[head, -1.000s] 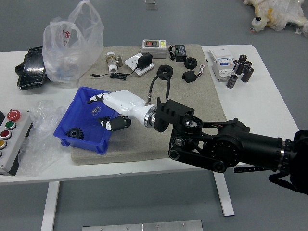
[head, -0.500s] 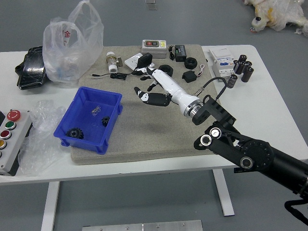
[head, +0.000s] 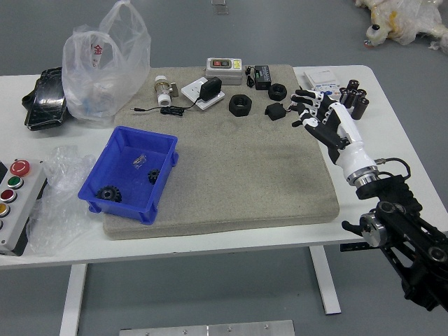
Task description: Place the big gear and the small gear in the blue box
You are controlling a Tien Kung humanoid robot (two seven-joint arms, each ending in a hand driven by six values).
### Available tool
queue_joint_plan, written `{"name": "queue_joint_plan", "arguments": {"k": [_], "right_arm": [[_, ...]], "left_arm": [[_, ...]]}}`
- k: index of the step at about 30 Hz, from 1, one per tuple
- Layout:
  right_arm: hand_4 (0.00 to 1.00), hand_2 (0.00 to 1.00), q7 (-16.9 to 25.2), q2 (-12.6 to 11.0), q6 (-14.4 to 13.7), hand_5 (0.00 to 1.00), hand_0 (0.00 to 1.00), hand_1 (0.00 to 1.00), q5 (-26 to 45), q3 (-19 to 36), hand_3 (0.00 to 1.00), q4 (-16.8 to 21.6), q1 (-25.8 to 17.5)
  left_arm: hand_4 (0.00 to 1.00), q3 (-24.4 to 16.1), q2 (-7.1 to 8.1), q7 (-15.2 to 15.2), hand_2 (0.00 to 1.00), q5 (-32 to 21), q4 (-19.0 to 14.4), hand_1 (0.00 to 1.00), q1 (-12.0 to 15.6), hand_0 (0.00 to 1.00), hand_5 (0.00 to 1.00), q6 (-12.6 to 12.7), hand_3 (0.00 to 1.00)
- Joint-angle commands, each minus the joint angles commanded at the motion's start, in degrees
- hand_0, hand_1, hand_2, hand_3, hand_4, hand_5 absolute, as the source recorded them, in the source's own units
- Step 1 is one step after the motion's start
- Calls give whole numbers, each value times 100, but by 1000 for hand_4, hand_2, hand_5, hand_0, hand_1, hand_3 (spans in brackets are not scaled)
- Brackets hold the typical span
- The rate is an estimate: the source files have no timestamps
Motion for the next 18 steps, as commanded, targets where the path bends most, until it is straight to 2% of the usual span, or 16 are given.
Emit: {"name": "queue_joint_plan", "arguments": {"k": [4,11,18], "right_arm": [[555,691,34,-12,53,250,489,673,324,281,672,25,-246],[559,692,38,-41,56,257,493,675,290,462,674,177,-271],[559,693,40,-70,55,258,500,676,283,593,675,188,-325]], "left_arm": [[679,-40,29,12,568,70,-1,594,-17,650,362,-23,657],[679,-95,84,8,568,161,1,593,-36,650,362,-47,657],[680,-70,70,-9,568,85,1,594,-4,650,362,-17,657]]}}
